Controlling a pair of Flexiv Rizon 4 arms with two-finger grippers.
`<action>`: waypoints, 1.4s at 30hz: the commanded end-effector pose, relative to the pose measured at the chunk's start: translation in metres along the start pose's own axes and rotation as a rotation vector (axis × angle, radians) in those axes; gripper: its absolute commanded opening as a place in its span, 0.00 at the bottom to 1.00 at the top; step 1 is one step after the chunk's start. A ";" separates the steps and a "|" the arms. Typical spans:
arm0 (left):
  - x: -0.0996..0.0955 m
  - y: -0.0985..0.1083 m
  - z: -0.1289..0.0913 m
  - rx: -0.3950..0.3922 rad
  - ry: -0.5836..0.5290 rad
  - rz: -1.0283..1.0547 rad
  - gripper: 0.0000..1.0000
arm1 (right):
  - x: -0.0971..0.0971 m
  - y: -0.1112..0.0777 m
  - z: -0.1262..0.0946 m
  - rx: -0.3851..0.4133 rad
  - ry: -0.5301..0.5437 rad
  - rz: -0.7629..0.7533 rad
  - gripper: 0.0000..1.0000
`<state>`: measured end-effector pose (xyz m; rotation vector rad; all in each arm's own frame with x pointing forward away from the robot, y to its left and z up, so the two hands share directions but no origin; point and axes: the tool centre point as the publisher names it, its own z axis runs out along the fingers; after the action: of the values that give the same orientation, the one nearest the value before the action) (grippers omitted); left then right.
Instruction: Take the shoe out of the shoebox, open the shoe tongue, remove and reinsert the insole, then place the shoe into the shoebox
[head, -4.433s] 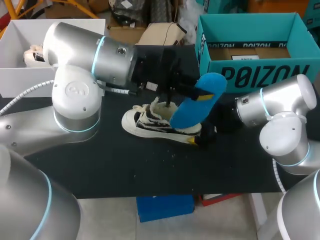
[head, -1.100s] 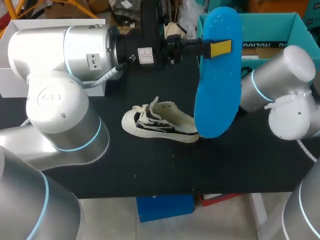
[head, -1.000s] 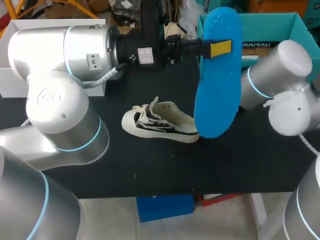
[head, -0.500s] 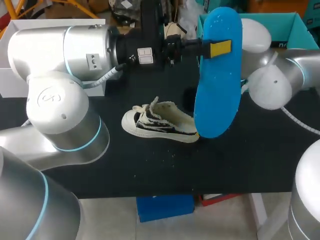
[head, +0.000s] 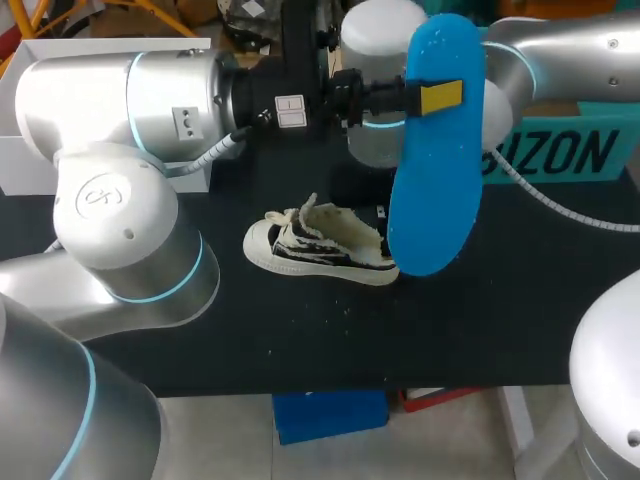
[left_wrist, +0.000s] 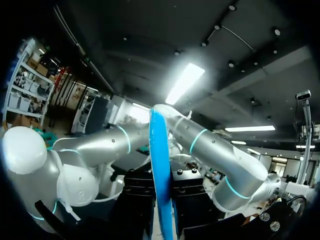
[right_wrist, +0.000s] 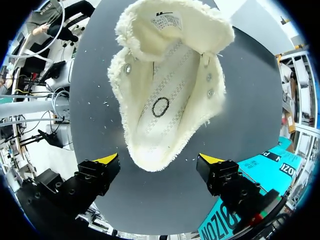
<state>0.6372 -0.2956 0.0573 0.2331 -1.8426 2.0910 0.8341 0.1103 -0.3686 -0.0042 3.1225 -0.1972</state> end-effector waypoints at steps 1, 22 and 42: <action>0.001 0.000 0.001 -0.002 -0.004 -0.001 0.00 | 0.002 0.003 0.001 0.289 -0.012 0.020 1.00; 0.001 0.000 0.001 -0.002 -0.004 -0.001 0.00 | -0.001 -0.009 0.000 0.063 -0.006 0.079 1.00; 0.001 0.000 0.001 -0.002 -0.004 -0.001 0.00 | 0.000 -0.010 -0.011 -0.312 -0.050 0.176 1.00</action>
<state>0.6372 -0.2956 0.0574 0.2331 -1.8424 2.0909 0.8380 0.1099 -0.3567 0.2651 3.0762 0.0024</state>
